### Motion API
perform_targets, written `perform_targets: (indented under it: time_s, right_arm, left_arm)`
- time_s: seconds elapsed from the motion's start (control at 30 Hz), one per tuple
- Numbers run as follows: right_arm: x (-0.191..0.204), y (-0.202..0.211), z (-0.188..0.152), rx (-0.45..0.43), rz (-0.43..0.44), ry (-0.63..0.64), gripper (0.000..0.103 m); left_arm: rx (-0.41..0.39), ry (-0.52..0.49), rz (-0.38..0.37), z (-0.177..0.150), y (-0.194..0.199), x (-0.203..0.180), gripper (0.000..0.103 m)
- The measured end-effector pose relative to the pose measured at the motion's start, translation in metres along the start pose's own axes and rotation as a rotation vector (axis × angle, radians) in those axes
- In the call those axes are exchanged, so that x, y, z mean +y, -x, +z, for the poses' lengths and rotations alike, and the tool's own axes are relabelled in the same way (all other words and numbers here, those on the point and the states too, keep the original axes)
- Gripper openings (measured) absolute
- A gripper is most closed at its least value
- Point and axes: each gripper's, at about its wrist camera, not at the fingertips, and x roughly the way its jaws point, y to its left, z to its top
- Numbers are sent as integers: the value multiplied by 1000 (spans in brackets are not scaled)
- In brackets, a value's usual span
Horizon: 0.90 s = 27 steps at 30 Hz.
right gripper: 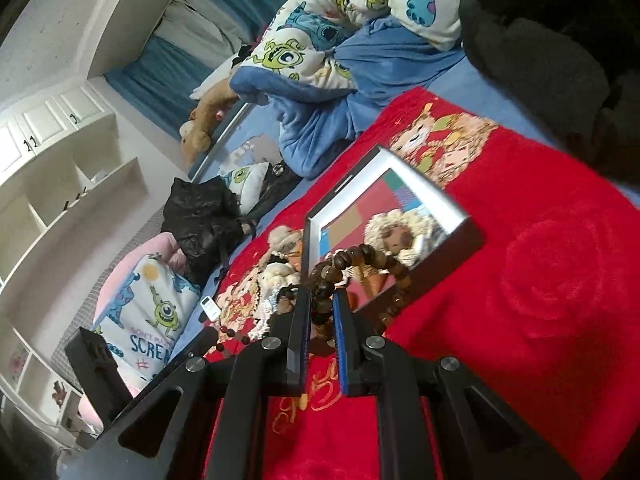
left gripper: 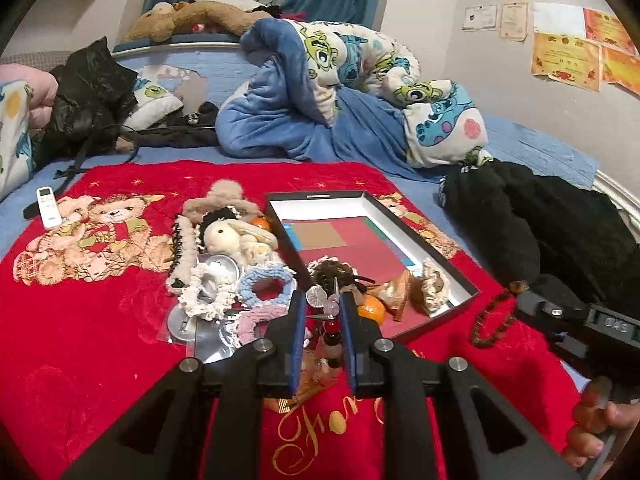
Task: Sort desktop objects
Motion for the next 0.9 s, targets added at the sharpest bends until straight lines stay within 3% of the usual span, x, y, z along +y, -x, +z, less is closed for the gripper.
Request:
perform_targets:
  time_s: [0.1,0.13,0.17,0.37,0.7,0.77,0.83,0.9]
  right_arm:
    - [-3,7,2,-6,1,4,13]
    - [-5,9,3,-10,2,7,13]
    - [-5,10,4,-11,4,9,13]
    - [-1,0,7,-1,30,2,13]
    - [17,-21,1,34,64,29,13]
    - [18,-23,0,39,65,25,13]
    - [20,-25,-4,49,71,26,13]
    - [23,-25,-7,55,70,36,13]
  left_arm:
    - [7,11,7,1,-5,-1,15]
    - [11,15,5,2,-7,0,6]
    - [16,14,1,2,-9,0,5]
    - [24,14,10,6,-21,-4,5]
    - [127,-9,41,-9,-40,-7,5]
    - [159,-28,61,-15,-42,-12,9]
    - [181,-59,70,-22,-42,-18,26]
    - [225,-80,61,-31,-45,-24,30]
